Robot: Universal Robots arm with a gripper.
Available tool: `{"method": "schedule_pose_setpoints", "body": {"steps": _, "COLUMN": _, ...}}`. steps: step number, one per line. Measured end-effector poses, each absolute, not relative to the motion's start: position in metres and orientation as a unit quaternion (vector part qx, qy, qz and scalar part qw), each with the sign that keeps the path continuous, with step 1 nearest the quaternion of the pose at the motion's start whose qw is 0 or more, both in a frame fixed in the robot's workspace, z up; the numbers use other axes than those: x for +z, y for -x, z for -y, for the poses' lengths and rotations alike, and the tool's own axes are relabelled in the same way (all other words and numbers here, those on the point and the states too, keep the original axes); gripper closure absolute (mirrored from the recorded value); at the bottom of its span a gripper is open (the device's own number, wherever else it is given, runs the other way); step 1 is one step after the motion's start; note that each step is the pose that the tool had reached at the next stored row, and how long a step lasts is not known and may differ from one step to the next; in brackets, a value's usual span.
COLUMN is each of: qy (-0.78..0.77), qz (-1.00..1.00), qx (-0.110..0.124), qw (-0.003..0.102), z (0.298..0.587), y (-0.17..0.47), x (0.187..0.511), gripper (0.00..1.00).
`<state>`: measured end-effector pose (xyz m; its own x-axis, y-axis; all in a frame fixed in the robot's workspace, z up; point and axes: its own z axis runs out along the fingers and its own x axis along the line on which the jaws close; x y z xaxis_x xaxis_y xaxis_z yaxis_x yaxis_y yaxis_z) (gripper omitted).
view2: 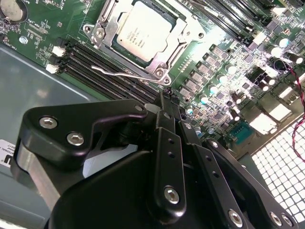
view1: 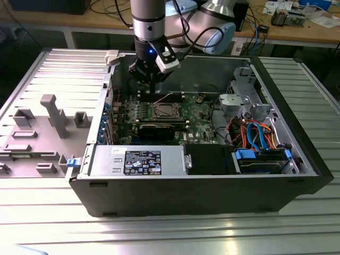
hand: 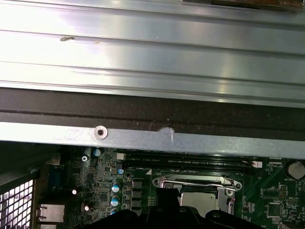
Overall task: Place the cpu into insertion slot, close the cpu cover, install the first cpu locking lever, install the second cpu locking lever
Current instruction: 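Install the first cpu locking lever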
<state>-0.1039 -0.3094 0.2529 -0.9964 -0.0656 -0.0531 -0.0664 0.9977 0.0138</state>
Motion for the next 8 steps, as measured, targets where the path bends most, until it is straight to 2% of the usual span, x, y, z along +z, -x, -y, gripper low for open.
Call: {"method": "schedule_pose_setpoints", "body": {"steps": 8, "qy": 0.033, "qz": -0.999, "qx": 0.008, "qw": 0.026, "z": 0.3094, "y": 0.1039, "x": 0.2528, "gripper": 0.89}}
